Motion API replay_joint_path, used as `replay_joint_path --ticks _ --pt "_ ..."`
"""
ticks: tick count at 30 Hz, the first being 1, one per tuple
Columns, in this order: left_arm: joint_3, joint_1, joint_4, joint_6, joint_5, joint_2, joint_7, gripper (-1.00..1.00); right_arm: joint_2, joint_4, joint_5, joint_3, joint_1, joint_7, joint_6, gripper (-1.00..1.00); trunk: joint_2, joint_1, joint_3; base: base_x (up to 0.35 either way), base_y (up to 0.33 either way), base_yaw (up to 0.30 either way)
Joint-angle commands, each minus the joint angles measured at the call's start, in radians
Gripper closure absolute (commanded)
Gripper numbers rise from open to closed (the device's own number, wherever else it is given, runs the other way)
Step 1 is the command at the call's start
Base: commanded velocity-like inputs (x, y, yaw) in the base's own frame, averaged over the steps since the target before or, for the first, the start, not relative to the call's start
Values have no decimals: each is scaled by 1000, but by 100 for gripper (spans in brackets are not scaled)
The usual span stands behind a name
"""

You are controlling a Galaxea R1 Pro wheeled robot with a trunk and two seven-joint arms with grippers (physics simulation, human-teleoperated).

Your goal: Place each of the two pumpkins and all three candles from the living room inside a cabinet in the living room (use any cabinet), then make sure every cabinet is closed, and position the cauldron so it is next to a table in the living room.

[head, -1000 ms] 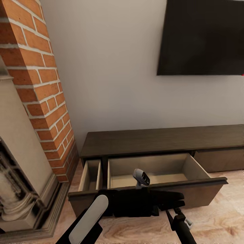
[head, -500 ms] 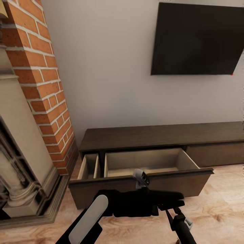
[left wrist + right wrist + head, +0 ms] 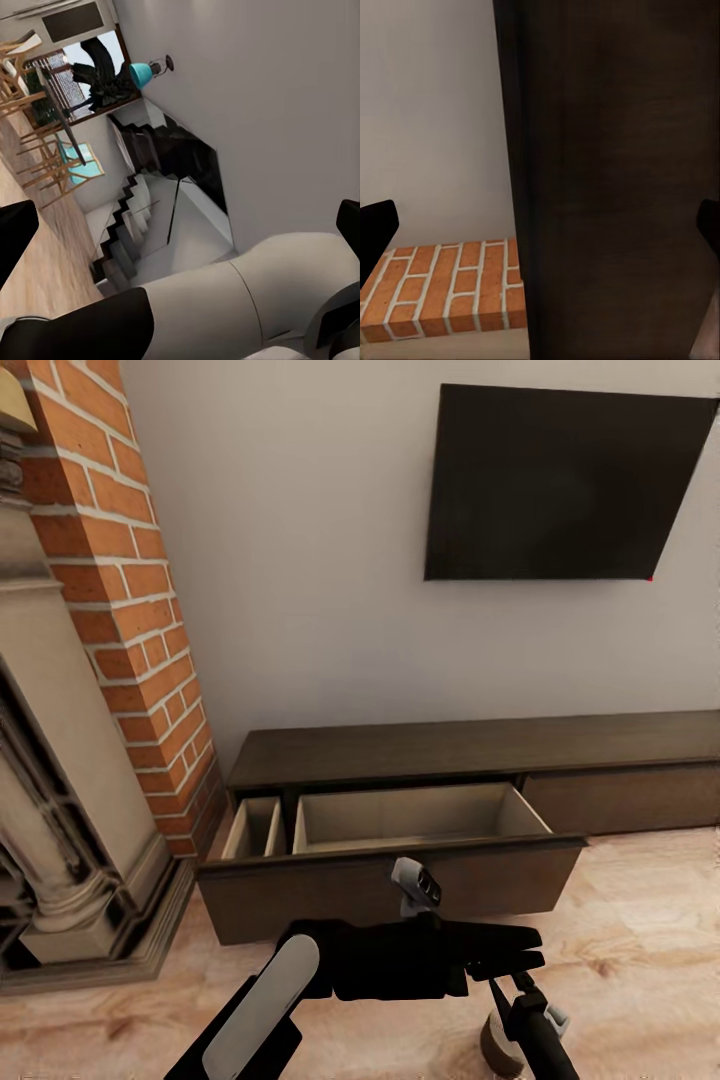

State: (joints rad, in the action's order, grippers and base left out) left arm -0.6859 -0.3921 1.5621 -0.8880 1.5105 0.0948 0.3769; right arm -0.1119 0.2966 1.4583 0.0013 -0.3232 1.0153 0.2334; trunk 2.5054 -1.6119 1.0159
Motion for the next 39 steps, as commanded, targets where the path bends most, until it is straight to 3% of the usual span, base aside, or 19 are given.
replay_joint_path --ticks 1,9,34,39 --pt "0 -1 0 -3 -1 0 3 -100 0 -1 7 0 0 3 10 -100 0 1 1 -192 -155 0" --pt "2 -1 0 -4 -1 0 2 -100 0 -1 7 0 0 3 10 -100 0 1 1 -45 -36 0" --pt "7 -1 -2 -5 -1 -1 0 -100 1 0 -9 0 0 0 3 -100 -5 12 -96 0 0 0" --pt "8 -1 -2 -5 -1 -1 0 -100 1 -1 -12 0 0 -1 1 -100 -40 31 -111 0 0 0"
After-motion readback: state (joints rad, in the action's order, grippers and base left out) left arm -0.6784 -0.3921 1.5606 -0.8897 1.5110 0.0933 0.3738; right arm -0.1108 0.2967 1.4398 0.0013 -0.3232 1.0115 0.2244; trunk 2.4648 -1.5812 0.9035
